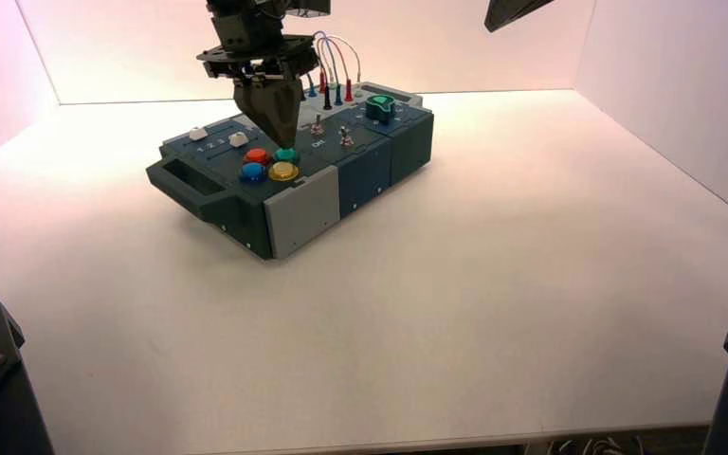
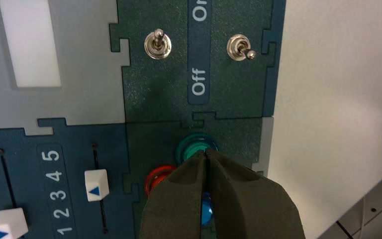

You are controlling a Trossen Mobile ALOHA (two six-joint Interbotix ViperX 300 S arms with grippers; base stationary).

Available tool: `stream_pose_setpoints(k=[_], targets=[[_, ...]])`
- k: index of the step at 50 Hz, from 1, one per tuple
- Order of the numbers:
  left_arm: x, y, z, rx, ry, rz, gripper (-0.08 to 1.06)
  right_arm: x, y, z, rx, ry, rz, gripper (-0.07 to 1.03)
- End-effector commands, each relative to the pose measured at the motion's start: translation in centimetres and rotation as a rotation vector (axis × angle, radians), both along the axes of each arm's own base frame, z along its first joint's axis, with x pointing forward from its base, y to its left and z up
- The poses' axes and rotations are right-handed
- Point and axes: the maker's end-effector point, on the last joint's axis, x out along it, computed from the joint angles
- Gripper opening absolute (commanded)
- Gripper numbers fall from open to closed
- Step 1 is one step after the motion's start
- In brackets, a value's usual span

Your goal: Push the green button with the left gripper.

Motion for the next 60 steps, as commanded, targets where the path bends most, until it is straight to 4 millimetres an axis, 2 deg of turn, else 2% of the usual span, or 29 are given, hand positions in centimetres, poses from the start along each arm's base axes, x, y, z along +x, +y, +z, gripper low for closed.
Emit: stream_pose_setpoints(k=[1, 14, 26, 33, 45, 60], targets=[[1.0, -0.5, 0.9, -0.012, -0.046, -0.007, -0.03, 0.2, 0.2, 1.1, 0.015, -0.034, 0.001, -0.02], [0.6, -0.2, -0.6, 0.009, -0.011, -0.009, -0.03, 0.3, 0.1, 1.1, 0.015, -0.035, 0.001, -0.02], [0.3, -0.1, -0.3, 0.013, -0.003, -0.017, -0.03, 0.3, 0.1, 1.0, 0.014, -0.037, -0.003, -0.02], [0.3, 0.3, 0.7, 0.029, -0.018, -0.041, -0.03, 0.3, 0.0, 0.8, 0.012, -0.042, -0.007, -0.02], [0.4, 0.6, 3.7, 0.035, -0.072, -0.070, -0.03, 0.1, -0.2, 0.5, 0.011, -0.044, -0.013, -0.02], [0.6, 0.8, 4.0, 0.047, -0.091, -0.092, -0.03, -0.1, -0.6, -0.4, 0.000, -0.049, -0.023, -0.02]])
